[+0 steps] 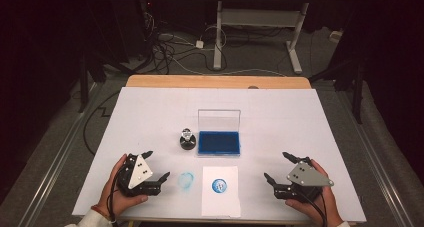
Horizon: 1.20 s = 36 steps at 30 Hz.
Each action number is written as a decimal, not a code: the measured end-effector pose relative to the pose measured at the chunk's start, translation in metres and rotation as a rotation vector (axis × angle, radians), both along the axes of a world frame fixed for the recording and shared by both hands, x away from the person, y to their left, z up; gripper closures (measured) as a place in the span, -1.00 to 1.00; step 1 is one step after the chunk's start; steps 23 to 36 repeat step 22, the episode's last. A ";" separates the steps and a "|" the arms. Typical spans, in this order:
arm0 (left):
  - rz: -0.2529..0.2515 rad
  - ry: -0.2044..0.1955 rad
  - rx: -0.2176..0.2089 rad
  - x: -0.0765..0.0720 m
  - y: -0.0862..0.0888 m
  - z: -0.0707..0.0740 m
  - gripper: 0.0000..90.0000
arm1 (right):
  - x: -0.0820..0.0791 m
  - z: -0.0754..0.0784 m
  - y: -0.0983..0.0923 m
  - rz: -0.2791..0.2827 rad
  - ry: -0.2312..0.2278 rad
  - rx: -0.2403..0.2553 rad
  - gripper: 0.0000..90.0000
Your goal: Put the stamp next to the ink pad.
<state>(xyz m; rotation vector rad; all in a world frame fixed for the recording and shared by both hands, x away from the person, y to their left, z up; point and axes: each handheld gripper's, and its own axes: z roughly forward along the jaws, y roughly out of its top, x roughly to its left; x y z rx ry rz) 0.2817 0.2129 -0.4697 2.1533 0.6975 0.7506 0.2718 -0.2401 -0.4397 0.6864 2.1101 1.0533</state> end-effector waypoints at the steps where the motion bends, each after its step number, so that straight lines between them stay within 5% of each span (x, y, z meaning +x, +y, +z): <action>1: -0.001 0.000 0.001 0.000 0.000 0.000 -0.65 | 0.000 0.000 0.000 -0.001 0.000 0.000 -0.60; 36: 0.015 0.029 -0.015 0.007 -0.002 -0.001 -0.65 | 0.002 -0.002 -0.004 0.004 0.016 0.012 -0.59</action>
